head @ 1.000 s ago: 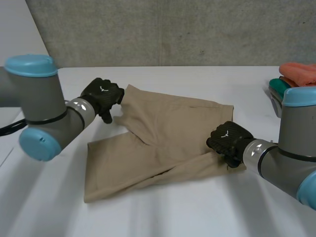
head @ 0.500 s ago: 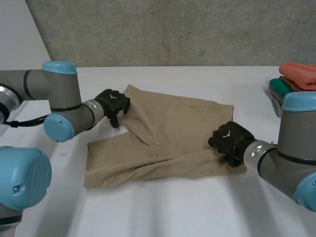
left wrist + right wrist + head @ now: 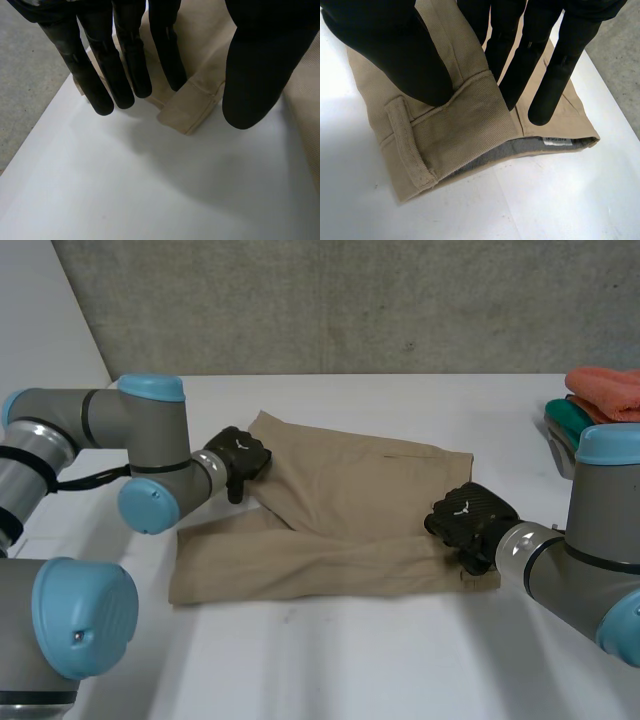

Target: Fold the laundry.

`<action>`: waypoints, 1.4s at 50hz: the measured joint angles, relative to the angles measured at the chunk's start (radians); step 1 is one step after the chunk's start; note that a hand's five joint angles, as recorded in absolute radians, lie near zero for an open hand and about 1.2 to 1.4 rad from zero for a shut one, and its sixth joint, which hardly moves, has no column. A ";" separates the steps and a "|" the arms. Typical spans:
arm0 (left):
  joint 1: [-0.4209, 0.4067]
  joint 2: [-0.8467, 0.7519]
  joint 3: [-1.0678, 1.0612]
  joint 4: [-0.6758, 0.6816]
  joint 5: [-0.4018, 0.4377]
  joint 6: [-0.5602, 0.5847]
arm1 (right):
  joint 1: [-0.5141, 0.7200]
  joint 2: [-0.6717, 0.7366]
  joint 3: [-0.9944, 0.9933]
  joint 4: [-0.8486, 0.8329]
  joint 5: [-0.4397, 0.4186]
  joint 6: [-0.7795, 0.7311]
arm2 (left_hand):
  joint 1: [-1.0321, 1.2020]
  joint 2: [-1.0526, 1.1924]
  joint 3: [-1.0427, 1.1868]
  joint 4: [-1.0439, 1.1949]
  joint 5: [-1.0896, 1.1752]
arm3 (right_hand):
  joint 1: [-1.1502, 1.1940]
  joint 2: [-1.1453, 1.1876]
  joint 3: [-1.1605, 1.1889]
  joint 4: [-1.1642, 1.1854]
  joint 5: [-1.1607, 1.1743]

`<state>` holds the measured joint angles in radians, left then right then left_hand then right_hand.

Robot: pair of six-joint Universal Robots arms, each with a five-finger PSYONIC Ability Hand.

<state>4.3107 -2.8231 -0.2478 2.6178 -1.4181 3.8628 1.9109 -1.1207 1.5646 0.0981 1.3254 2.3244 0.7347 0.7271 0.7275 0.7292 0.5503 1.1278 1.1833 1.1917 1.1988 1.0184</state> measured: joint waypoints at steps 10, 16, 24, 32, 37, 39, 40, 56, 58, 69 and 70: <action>-0.021 -0.021 0.046 -0.020 -0.112 0.019 | 0.000 -0.001 0.002 -0.001 0.000 0.000 | 0.427 0.466 0.461 0.467 0.442 | 0.000 0.000 0.000 0.000 0.000; -0.034 0.043 -0.029 -0.035 -0.302 0.032 | 0.010 -0.005 0.008 0.002 0.001 -0.001 | 0.427 0.466 0.461 0.467 0.442 | 0.000 0.000 0.000 0.000 0.000; -0.063 0.168 -0.202 -0.019 -0.317 0.059 | 0.041 -0.014 0.016 0.004 0.001 0.006 | -0.511 -0.414 -0.408 -0.422 -0.415 | 0.000 0.000 0.000 0.000 0.000; -0.066 0.356 -0.361 0.009 -0.270 -0.011 | 0.057 -0.038 0.023 -0.006 -0.001 0.042 | -0.535 -0.513 -0.511 -0.523 -0.503 | 0.000 0.000 0.000 0.000 0.000; -0.055 0.512 -0.559 -0.003 -0.178 -0.122 | 0.053 -0.068 0.036 -0.018 -0.010 0.055 | -0.426 -0.425 -0.433 -0.426 -0.424 | 0.000 0.000 0.000 0.000 0.000; -0.052 0.564 -0.648 -0.007 -0.124 -0.159 | 0.051 -0.084 0.045 -0.027 -0.021 0.056 | -0.380 -0.383 -0.385 -0.379 -0.376 | 0.000 0.000 0.000 0.000 0.000; -0.050 0.591 -0.699 -0.009 -0.091 -0.176 | 0.049 -0.094 0.050 -0.033 -0.029 0.056 | -0.374 -0.373 -0.375 -0.370 -0.366 | 0.000 0.000 0.000 0.000 0.000; -0.050 0.664 -1.035 0.049 0.041 -0.201 | -0.002 -0.228 0.120 -0.157 -0.132 0.086 | -0.048 -0.068 -0.070 -0.083 -0.079 | 0.000 0.000 0.000 0.000 0.000; -0.046 0.663 -1.038 0.045 0.031 -0.196 | -0.008 -0.228 0.122 -0.156 -0.129 0.085 | 0.154 0.126 0.102 0.105 0.106 | 0.000 0.000 0.000 0.000 0.000; -0.047 0.800 -1.135 -0.047 0.030 -0.165 | -0.041 -0.270 0.163 0.023 -0.121 -0.079 | 0.419 0.466 0.457 0.467 0.435 | 0.000 0.000 0.000 0.000 0.000; -0.056 0.827 -1.168 -0.067 0.038 -0.150 | -0.050 -0.285 0.180 0.094 -0.126 -0.143 | 0.419 0.466 0.457 0.467 0.435 | 0.000 0.000 0.000 0.000 0.000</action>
<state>4.2548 -1.9961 -1.4158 2.5505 -1.3804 3.7128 1.8607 -1.4055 1.7448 0.1918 1.1995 2.1809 1.1532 1.1929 1.1850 1.1963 0.9854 1.1278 1.1833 1.1918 1.1989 1.0184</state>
